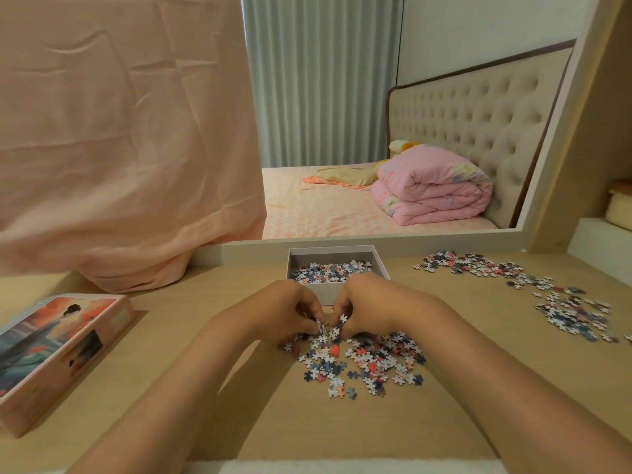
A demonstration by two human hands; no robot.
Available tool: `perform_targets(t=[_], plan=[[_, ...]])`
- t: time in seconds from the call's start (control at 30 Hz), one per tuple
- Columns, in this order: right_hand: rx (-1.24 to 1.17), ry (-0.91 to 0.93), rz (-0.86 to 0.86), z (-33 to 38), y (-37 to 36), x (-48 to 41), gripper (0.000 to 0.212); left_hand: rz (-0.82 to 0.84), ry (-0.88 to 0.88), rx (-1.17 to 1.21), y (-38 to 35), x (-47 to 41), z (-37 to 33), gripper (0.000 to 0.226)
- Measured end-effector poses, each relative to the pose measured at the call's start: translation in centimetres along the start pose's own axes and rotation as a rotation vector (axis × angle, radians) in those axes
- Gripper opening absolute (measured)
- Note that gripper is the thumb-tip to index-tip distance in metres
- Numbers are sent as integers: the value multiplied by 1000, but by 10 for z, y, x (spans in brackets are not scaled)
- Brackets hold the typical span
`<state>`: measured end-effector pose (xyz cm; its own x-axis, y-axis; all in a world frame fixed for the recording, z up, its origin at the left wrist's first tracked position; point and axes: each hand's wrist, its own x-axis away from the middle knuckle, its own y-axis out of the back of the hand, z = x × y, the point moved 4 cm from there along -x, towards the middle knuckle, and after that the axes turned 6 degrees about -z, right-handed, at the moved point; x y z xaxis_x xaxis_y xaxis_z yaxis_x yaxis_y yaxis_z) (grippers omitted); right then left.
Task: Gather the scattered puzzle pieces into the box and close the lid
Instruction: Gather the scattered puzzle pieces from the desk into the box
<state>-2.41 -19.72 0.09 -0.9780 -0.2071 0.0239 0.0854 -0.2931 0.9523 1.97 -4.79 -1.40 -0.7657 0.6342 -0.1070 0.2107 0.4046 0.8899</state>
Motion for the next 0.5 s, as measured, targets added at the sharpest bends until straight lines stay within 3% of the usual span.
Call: perform_targets(t=[0.13,0.27,0.4,0.5], plan=[[-128,-16,-25,-8,7,-2,17,-59,6,96,10,-4,-2,9],[-256,-22,-139,-14,28,-7,13,-250,30,262,31,-17,1,3],[-482,-75,-436,-29,45,-23,14,-449,40,248,38,-34,5,3],[-457,-143,-649,-41,41,-32,19,-532,41,201,31,-47,10,10]])
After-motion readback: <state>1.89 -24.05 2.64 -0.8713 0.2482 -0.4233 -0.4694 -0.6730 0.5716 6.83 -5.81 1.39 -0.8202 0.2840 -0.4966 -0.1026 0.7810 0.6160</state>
